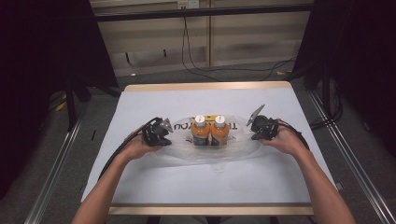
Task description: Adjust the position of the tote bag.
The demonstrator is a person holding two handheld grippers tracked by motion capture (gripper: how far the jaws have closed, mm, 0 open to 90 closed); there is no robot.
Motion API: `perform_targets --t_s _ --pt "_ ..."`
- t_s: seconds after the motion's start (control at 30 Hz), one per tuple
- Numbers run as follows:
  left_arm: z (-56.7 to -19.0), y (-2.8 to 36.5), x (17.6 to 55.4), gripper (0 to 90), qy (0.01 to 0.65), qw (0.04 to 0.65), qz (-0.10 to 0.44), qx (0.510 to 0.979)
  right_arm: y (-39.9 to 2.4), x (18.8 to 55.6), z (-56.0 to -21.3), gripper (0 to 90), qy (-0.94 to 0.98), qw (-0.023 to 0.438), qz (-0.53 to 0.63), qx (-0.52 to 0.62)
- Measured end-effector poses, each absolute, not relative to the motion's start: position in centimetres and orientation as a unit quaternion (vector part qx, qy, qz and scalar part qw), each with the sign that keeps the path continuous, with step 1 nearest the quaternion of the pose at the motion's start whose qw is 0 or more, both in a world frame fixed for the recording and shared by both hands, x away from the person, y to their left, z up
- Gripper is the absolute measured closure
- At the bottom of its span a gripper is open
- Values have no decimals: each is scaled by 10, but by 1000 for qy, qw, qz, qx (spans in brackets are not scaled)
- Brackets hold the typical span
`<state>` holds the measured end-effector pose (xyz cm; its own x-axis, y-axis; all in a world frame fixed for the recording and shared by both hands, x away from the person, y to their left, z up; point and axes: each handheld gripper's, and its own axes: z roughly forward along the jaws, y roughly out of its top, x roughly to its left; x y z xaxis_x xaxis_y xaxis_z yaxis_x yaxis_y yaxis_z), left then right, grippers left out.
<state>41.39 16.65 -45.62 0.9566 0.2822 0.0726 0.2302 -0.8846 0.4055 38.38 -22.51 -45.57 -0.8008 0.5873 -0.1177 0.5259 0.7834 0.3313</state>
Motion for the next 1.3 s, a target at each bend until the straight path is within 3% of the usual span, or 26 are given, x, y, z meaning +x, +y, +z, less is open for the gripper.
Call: perform_targets --t_s 1.3 --pt "-458 223 388 900 161 216 81 960 -243 363 -457 900 934 105 171 296"
